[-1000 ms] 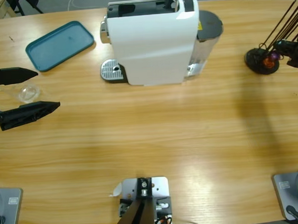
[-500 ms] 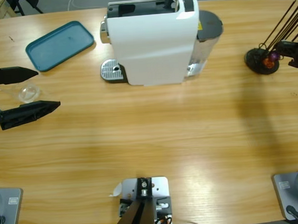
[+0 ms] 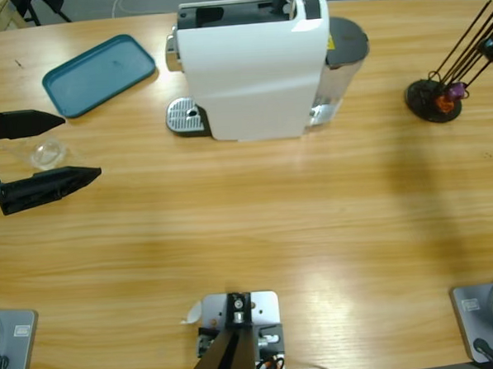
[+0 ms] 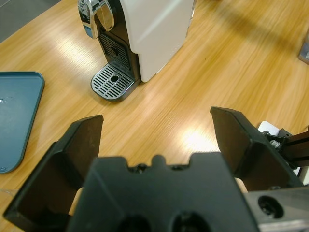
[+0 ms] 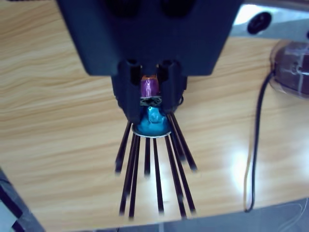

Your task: Pour coffee

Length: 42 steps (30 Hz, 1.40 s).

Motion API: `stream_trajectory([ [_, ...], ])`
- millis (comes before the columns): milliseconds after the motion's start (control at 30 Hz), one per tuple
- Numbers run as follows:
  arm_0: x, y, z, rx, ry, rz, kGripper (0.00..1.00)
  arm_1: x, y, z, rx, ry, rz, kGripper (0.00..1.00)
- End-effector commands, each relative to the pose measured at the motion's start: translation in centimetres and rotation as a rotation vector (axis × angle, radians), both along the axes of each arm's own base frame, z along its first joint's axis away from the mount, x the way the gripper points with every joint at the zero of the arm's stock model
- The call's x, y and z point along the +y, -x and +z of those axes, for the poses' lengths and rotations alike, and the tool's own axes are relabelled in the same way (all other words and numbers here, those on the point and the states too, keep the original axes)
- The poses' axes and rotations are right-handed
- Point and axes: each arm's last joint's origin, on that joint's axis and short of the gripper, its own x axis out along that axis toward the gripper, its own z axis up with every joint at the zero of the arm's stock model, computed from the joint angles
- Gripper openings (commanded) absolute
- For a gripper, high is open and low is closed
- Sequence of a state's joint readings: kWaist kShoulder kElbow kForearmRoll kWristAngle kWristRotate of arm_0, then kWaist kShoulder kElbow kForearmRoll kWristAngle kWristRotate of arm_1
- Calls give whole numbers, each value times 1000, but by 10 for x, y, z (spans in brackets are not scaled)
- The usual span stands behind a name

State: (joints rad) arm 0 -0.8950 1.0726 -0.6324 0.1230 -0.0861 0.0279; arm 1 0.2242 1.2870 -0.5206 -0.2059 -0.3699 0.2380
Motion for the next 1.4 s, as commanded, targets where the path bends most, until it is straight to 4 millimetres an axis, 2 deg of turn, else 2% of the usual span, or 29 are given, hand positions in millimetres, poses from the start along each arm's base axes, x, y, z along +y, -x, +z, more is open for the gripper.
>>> stream_trajectory([
  [33, -4, -3, -6, 30, -10, -2, 964, -5, 14, 27, -56, 28, -7, 0],
  [233, -2, -2, -7, 35, -8, -2, 964, -5, 17, 42, -92, 27, 3, 0],
  [433, -2, -1, -7, 44, -2, -13, 964, 2, 31, 58, -124, 57, 101, 0],
  [633, 5, 5, -8, 50, -11, -12, 964, 30, 62, 71, -159, 76, 443, 0],
  [867, 15, 10, -8, 83, -86, 35, 959, 58, 80, 78, -180, 128, 877, 0],
  [967, 19, 13, -5, 74, -70, 49, 959, 83, 76, 81, -165, 114, 1035, 0],
  [1167, 25, 17, -1, 60, -55, 57, 959, 158, 60, 96, -143, 141, 1289, 0],
  [1267, 29, 20, 2, 50, -46, 60, 959, 189, 49, 103, -147, 161, 1357, 0],
  [1400, 32, 22, 2, 47, -43, 62, 959, 228, 26, 101, -133, 210, 1426, 0],
])
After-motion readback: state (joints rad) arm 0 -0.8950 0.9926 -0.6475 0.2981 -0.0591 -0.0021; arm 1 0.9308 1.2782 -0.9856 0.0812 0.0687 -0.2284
